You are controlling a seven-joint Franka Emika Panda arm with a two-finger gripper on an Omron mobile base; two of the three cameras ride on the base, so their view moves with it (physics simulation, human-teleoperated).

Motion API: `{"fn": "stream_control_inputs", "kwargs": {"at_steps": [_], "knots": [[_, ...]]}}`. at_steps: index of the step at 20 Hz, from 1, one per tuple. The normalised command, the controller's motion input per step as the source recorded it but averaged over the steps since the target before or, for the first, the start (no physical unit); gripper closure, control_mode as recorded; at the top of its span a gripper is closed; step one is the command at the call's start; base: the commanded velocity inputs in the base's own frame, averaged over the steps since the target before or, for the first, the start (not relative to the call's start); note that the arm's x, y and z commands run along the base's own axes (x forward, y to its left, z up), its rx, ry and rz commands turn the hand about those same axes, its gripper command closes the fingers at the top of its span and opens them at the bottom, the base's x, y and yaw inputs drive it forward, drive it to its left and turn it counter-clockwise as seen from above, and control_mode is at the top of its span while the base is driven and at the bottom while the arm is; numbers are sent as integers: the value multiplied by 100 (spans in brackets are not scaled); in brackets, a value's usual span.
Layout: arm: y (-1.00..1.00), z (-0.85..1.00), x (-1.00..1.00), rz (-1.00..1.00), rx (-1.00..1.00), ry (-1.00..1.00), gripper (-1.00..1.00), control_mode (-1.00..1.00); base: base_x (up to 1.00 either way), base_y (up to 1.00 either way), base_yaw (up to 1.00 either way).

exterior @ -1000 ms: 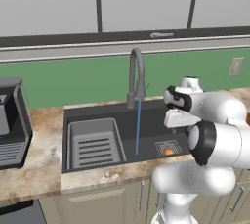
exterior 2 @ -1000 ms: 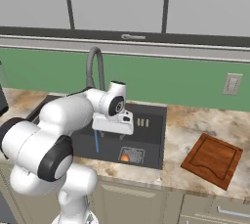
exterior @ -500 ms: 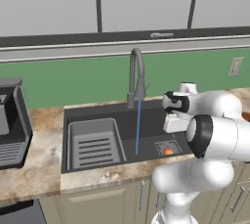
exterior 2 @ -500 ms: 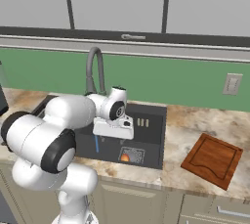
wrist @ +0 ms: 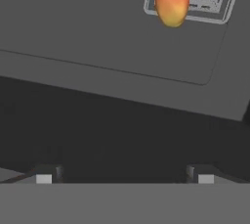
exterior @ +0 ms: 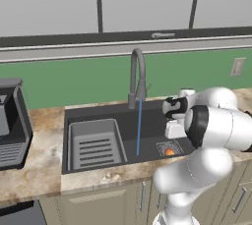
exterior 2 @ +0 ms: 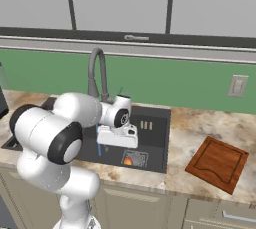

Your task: Pick the mango from the sink and place it on the cutting board to airdry. Then turn off the sink faucet.

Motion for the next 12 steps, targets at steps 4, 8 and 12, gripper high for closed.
{"fn": "stream_control_inputs", "kwargs": {"at_steps": [4,8,12], "knots": [[-2,-18,0,3,2,3,-100,-100,0,0,0],[0,-18,0,3,3,3,-100,-100,0,0,0],[0,-19,0,3,3,4,-100,-100,0,0,0]]}}
